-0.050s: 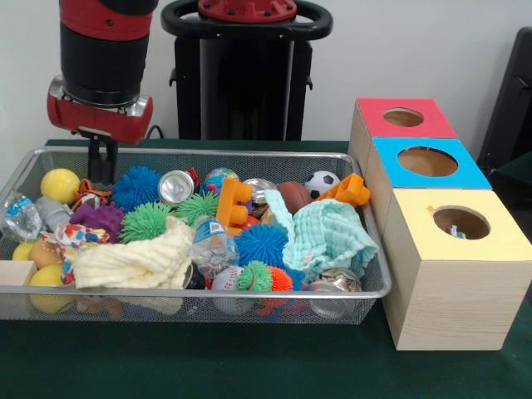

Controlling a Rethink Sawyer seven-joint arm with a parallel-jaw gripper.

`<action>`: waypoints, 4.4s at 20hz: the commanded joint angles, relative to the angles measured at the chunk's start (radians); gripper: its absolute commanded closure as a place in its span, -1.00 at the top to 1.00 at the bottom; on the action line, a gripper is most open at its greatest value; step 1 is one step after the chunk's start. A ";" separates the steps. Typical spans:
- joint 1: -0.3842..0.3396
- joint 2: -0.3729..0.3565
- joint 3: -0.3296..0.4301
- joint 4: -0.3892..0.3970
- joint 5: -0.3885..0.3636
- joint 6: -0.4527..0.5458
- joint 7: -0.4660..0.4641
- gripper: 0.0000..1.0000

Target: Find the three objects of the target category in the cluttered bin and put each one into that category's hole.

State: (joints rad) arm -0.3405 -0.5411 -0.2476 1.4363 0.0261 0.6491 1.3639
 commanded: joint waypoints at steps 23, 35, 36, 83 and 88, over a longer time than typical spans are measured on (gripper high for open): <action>-0.055 0.037 0.108 0.136 -0.057 -0.125 0.080 -1.00; -0.064 0.039 0.121 0.126 -0.069 -0.151 0.049 1.00; -0.064 0.039 0.120 0.128 -0.069 -0.151 0.051 1.00; -0.206 0.095 0.223 0.172 -0.087 -0.269 0.082 1.00; -0.197 0.100 0.215 0.160 -0.095 -0.265 0.085 1.00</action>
State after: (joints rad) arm -0.5256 -0.4912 -0.1370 1.5634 -0.0544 0.2857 1.3639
